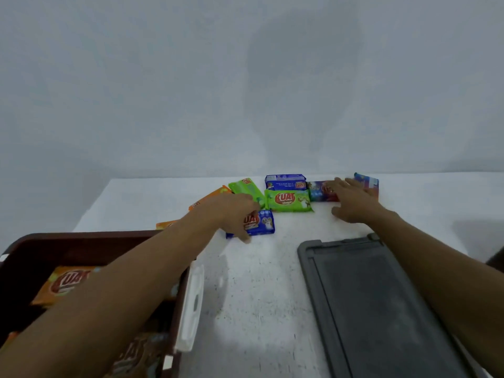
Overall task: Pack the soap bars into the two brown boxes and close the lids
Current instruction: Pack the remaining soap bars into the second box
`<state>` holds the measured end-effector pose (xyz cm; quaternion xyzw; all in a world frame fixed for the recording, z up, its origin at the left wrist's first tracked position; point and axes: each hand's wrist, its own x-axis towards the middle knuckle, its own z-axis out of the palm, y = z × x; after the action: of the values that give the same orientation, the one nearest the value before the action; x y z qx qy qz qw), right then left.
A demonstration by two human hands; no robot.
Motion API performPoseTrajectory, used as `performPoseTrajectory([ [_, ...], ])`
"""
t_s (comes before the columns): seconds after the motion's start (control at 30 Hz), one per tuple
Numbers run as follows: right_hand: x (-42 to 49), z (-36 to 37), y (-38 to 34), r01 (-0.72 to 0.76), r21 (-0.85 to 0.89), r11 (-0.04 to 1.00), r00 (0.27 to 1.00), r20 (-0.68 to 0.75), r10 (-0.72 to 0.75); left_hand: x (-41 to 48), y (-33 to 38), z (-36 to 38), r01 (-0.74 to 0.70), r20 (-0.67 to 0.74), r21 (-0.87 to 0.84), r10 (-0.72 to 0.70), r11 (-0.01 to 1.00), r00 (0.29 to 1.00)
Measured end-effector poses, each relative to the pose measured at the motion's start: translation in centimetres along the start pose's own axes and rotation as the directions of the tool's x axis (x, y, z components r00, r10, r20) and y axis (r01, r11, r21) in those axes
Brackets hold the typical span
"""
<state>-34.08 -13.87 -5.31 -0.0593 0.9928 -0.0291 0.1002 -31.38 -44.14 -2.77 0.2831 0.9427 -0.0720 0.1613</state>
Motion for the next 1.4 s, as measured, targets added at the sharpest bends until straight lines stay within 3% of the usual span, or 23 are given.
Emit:
performPoseTrajectory([
  [0.2,1.1,0.5,0.5,0.056,-0.123,0.991,0.995,-0.08,-0.066,0.4,0.3,-0.4,-0.025,-0.064,-0.088,0.02,0.996,0.998],
  [0.33,1.3,0.6,1.1,0.062,-0.011,0.998,0.996,-0.064,-0.063,0.7,0.4,-1.0,-0.014,-0.077,-0.082,0.007,0.997,0.997],
  [0.43,1.0,0.3,1.7,0.091,0.034,0.995,0.983,-0.161,-0.084,0.8,0.5,-1.4,-0.001,-0.068,-0.086,-0.005,0.996,0.998],
  [0.57,-0.4,-0.4,2.0,0.279,0.27,0.922,0.934,-0.3,-0.194,1.5,1.4,-2.2,0.041,-0.141,-0.292,-0.085,0.955,0.986],
  [0.63,-1.5,-0.8,1.2,0.383,0.336,0.861,0.901,-0.343,-0.267,2.0,1.9,-2.7,0.057,-0.137,-0.52,-0.149,0.852,0.979],
  [0.73,-2.9,-1.0,-0.4,0.514,0.399,0.76,0.842,-0.405,-0.357,2.1,3.0,-3.6,0.08,-0.061,-0.789,-0.208,0.609,0.976],
  [0.8,-3.6,-1.0,-1.4,0.566,0.413,0.713,0.812,-0.43,-0.395,2.2,3.8,-4.1,0.066,-0.018,-0.898,-0.186,0.436,0.982],
  [0.87,-3.8,-1.0,-2.3,0.591,0.406,0.697,0.797,-0.426,-0.428,2.7,4.3,-4.0,0.028,-0.032,-0.938,-0.168,0.345,0.985],
  [0.97,-2.9,-0.7,-1.8,0.51,0.408,0.758,0.851,-0.372,-0.372,3.2,4.5,-4.1,0.065,-0.017,-0.916,-0.2,0.395,0.98],
  [1.03,-1.4,-0.1,0.0,0.369,0.341,0.865,0.891,-0.395,-0.225,3.3,4.2,-4.1,0.112,0.032,-0.914,-0.206,0.391,0.978],
  [1.1,-0.1,0.5,2.3,0.061,0.277,0.959,0.938,-0.344,0.04,3.1,3.9,-4.2,0.145,0.081,-0.941,-0.214,0.305,0.973],
  [1.17,0.5,1.0,3.7,-0.223,0.221,0.949,0.951,-0.163,0.262,3.0,3.4,-4.2,0.16,0.112,-0.972,-0.259,0.172,0.959],
  [1.2,0.6,1.3,4.0,-0.29,0.201,0.936,0.945,-0.093,0.313,2.9,3.3,-4.1,0.161,0.128,-0.982,-0.286,0.096,0.95],
  [1.27,0.6,1.8,4.2,-0.315,0.19,0.93,0.939,-0.078,0.335,2.7,3.1,-4.2,0.149,0.153,-0.988,-0.315,-0.034,0.937],
  [1.4,0.3,1.3,3.4,-0.25,0.272,0.929,0.931,-0.197,0.308,2.3,3.0,-4.7,0.088,0.127,-0.987,-0.308,-0.138,0.943],
])
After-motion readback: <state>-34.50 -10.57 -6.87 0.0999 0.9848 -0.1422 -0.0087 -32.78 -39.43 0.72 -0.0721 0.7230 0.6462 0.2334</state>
